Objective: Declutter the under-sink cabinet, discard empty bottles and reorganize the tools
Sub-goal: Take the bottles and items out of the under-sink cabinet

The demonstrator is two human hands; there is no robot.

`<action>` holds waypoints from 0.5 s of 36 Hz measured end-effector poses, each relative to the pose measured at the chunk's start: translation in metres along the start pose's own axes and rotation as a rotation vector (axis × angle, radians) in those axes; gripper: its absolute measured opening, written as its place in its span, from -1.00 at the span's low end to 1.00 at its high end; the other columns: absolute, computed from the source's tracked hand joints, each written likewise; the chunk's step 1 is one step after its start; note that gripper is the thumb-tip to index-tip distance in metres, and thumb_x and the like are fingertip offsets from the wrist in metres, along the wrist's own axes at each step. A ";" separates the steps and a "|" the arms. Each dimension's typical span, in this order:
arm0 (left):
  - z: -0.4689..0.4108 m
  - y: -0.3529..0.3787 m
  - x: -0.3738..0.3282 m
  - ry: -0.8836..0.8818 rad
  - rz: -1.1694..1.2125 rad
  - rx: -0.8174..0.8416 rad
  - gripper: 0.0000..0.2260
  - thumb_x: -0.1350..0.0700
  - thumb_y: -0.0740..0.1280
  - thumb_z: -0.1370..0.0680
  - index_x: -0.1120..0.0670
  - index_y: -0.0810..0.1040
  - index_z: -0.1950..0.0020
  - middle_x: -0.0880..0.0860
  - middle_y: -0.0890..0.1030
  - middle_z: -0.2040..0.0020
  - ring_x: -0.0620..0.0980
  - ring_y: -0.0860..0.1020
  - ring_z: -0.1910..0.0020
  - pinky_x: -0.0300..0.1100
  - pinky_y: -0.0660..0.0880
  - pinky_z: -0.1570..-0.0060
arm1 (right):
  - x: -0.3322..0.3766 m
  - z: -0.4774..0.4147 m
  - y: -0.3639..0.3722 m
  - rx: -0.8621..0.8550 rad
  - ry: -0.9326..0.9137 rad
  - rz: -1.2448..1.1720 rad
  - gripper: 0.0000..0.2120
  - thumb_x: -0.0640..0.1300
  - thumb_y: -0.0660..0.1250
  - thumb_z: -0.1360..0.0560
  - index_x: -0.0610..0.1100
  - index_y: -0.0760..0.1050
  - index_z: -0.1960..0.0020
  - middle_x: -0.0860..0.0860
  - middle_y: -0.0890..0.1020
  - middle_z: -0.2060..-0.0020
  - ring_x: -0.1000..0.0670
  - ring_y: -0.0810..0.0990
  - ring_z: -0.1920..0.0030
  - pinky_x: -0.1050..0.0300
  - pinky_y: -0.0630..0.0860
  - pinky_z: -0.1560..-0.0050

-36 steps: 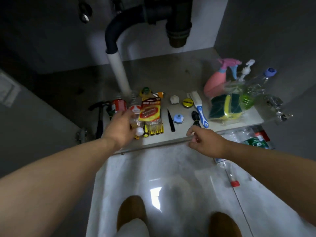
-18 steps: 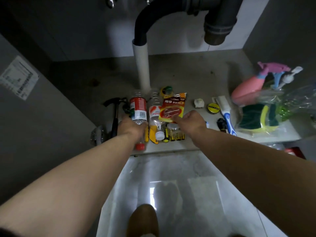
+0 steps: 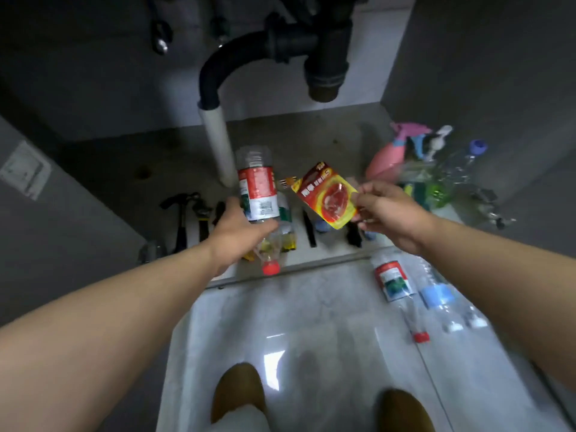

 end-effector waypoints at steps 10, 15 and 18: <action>0.067 0.157 -0.045 -0.112 -0.162 0.678 -0.50 0.07 0.50 -0.50 -0.10 0.35 -0.34 -0.02 0.60 -0.20 0.01 0.62 -0.17 -0.05 0.67 0.05 | -0.137 0.098 -0.164 -0.318 0.296 -0.098 -0.96 -0.12 0.34 -0.59 -0.07 0.49 0.00 -0.06 0.62 0.26 0.02 0.60 0.28 0.17 0.55 0.27; 0.091 0.227 -0.021 -0.236 -0.105 0.775 -0.66 0.04 0.51 -0.50 -0.16 0.48 -0.19 -0.03 0.69 -0.09 -0.05 0.71 0.01 -0.21 0.64 0.18 | -0.197 0.129 -0.192 -0.416 0.413 -0.177 -0.94 -0.18 0.31 -0.58 -0.09 0.47 0.07 -0.05 0.61 0.31 0.04 0.60 0.37 0.18 0.56 0.28; 0.098 0.266 -0.003 -0.298 -0.073 0.735 -0.76 0.04 0.52 -0.50 -0.08 0.54 -0.09 0.02 0.71 -0.01 -0.06 0.72 0.13 -0.20 0.64 0.22 | -0.221 0.138 -0.197 -0.420 0.451 -0.249 -0.95 -0.16 0.30 -0.59 -0.09 0.50 0.06 -0.02 0.65 0.36 0.07 0.63 0.40 0.18 0.55 0.30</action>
Point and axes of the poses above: each hand's wrist, its own z-axis away from the middle knuckle, its own y-axis out of the palm, x = y × z, the point moved 6 cm from there along -z, towards the middle knuckle
